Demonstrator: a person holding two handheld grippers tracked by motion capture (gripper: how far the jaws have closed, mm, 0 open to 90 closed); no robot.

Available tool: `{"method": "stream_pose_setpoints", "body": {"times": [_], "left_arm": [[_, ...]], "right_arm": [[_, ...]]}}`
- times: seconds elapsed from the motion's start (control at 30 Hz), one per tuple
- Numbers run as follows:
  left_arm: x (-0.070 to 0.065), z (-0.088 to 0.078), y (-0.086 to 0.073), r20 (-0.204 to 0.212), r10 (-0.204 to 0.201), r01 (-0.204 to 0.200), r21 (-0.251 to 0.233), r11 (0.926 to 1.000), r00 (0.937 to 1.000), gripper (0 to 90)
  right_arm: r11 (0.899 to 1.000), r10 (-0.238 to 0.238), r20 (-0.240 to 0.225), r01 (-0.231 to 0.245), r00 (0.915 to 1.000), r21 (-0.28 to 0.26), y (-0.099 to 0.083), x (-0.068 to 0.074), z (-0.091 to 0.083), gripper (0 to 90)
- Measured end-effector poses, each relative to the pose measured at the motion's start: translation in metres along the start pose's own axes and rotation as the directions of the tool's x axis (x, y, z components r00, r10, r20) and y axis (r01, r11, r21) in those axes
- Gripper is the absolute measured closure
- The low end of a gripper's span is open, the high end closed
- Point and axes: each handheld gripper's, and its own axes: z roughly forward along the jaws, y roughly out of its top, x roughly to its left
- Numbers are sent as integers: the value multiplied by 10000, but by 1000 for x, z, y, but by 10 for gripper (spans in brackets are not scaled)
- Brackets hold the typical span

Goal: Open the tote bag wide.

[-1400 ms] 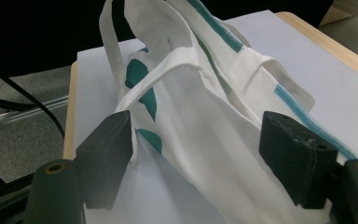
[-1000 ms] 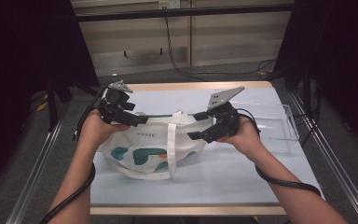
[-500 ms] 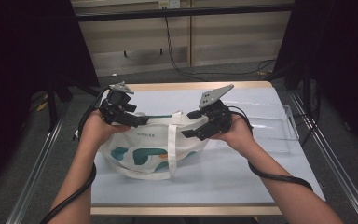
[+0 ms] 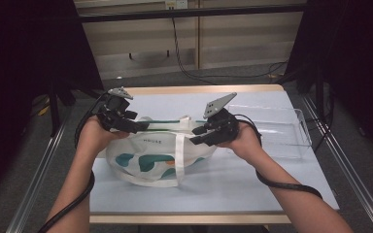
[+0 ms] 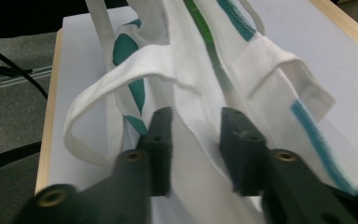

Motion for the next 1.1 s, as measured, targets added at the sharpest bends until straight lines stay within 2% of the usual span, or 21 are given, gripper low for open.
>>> {"method": "stream_pose_setpoints", "body": {"times": [0.03, 0.07, 0.1, 0.13, 0.17, 0.23, 0.27, 0.43, 0.47, 0.5, 0.6, 0.7, 0.77, 0.8, 0.87, 0.9, 1.0, 1.1], "left_arm": [[0, 0, 0, 0, 0, 0, 0, 10000, 10000, 385], [1, -1, -1, -15, -47, 47, -4, 10000, 10000, 411], [2, -1, -1, 95, -4, 4, 2, 10000, 10000, 411], [3, -1, -2, 86, -43, 42, 74, 10000, 10000, 441], [5, -2, -4, 148, -204, 202, 111, 9997, 9997, 470], [6, -2, -5, 124, -257, 255, 95, 9996, 9996, 488], [7, -2, -6, 120, -231, 229, 157, 9996, 9997, 563], [7, -3, -5, 53, -206, 204, 292, 9994, 9998, 768], [7, -3, -5, 53, -206, 204, 292, 9994, 9998, 837], [7, -2, -3, -131, -250, 253, 235, 9994, 9996, 837], [10, -1, -2, -142, -431, 433, 141, 9990, 9990, 865], [13, 1, 1, -359, -570, 573, 60, 9983, 9977, 879], [13, 1, 3, -282, -685, 684, -36, 9976, 9973, 880], [13, 1, 5, -224, -630, 632, 94, 9980, 9978, 880], [13, 2, 6, -226, -725, 725, -8, 9974, 9971, 880], [12, 1, 7, -154, -549, 550, 59, 9985, 9984, 880], [10, 0, 9, -100, -586, 585, -31, 9983, 9982, 881], [9, -4, 11, 16, -449, 449, 17, 9990, 9990, 883]], "right_arm": [[10000, 0, 0, 0, 10000, 0, 0, 0, 0, 689], [10000, -30, 100, 31, 9999, -87, -1, 0, -1, 768], [10000, -30, 100, 31, 9999, -87, -1, 0, -1, 768], [9998, -63, 136, 66, 9999, -163, -2, 2, -3, 861], [9996, -205, 293, 211, 9994, -204, -2, 3, -4, 869], [9994, -256, 350, 264, 9991, -220, -2, 4, -4, 871], [9993, -326, 353, 333, 9988, -177, -2, 6, -4, 878], [9990, -432, 347, 435, 9985, -88, -3, 8, -3, 880], [9990, -435, 301, 438, 9986, -112, -3, 8, -3, 881], [9986, -504, 243, 507, 9984, -135, -3, 9, -3, 882], [9979, -645, 139, 646, 9978, -15, -3, 12, -3, 884], [9969, -779, -109, 780, 9969, 95, -5, 15, -4, 886], [9962, -858, -204, 861, 9961, 139, -7, 16, -4, 886], [9969, -767, -218, 770, 9968, 157, -8, 16, -4, 886], [9976, -688, -255, 691, 9973, 91, -10, 15, -5, 886], [9977, -675, -262, 676, 9974, 55, -11, 14, -5, 886], [9983, -579, -286, 579, 9979, 2, -12, 13, -6, 886], [9990, -453, -305, 451, 9985, -53, -14, 11, -6, 886]]}}
